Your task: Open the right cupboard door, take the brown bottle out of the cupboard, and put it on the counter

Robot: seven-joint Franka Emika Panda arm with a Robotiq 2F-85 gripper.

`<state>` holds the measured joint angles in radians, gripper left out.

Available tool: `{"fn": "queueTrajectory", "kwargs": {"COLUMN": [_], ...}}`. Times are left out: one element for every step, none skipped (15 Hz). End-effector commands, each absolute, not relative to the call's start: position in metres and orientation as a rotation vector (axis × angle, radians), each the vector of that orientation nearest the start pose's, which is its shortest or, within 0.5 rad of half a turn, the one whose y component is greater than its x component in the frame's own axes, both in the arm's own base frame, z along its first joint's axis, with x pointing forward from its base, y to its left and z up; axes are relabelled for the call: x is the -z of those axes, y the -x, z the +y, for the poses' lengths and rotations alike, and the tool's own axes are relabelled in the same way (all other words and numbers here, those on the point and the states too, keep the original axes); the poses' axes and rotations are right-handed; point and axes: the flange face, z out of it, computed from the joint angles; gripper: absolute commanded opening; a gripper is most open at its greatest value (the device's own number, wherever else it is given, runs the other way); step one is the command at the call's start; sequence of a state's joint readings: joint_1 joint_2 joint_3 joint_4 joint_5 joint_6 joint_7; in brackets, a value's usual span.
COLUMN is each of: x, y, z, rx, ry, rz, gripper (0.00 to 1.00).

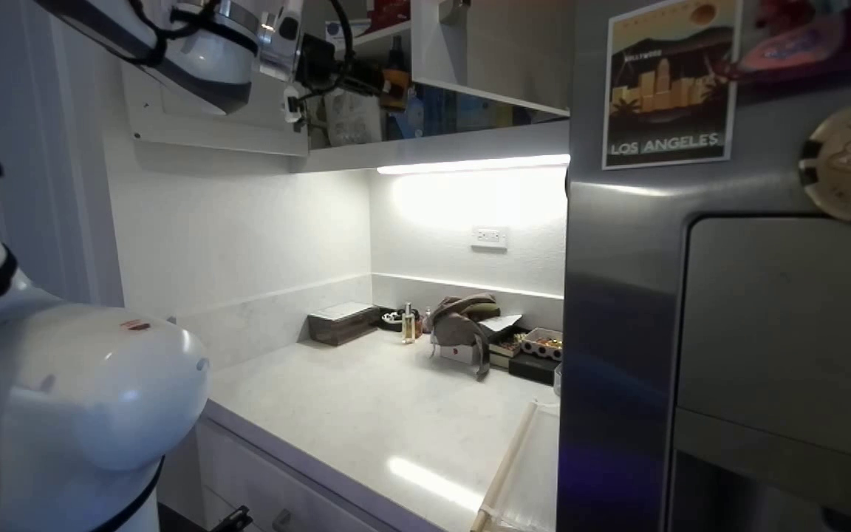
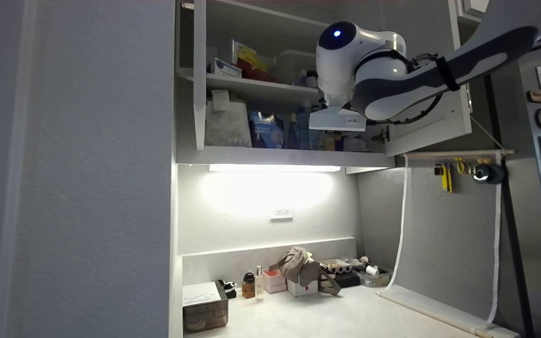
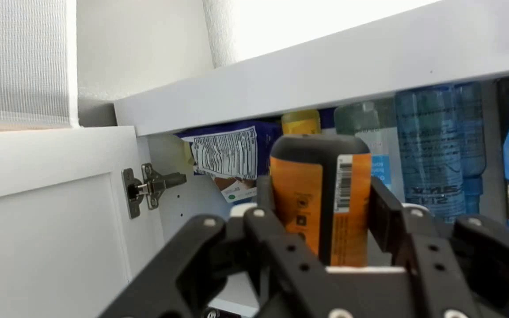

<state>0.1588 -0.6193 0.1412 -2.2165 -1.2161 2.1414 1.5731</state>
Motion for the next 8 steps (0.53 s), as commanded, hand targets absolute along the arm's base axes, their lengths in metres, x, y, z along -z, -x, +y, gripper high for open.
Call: {"fn": "queueTrajectory", "kwargs": {"x": [-0.673, -0.665, -0.657, -0.649, -0.641, -0.634, -0.627, -0.62], "y": [-0.37, -0.368, -0.367, -0.366, -0.365, -0.364, -0.363, -0.362], "z": [0.108, 0.11, 0.113, 0.116, 0.119, 0.121, 0.123, 0.124], "rx": [2.064, 2.066, 2.068, 2.066, 2.063, 2.055, 2.054, 2.051], "ry": [2.63, 2.639, 2.656, 2.671, 2.687, 2.702, 2.706, 2.712], "rz": [1.102, 1.088, 1.068, 1.053, 1.037, 1.028, 1.024, 1.021], "gripper": [0.27, 0.27, 0.27, 0.27, 0.27, 0.27, 0.27, 0.27]}}
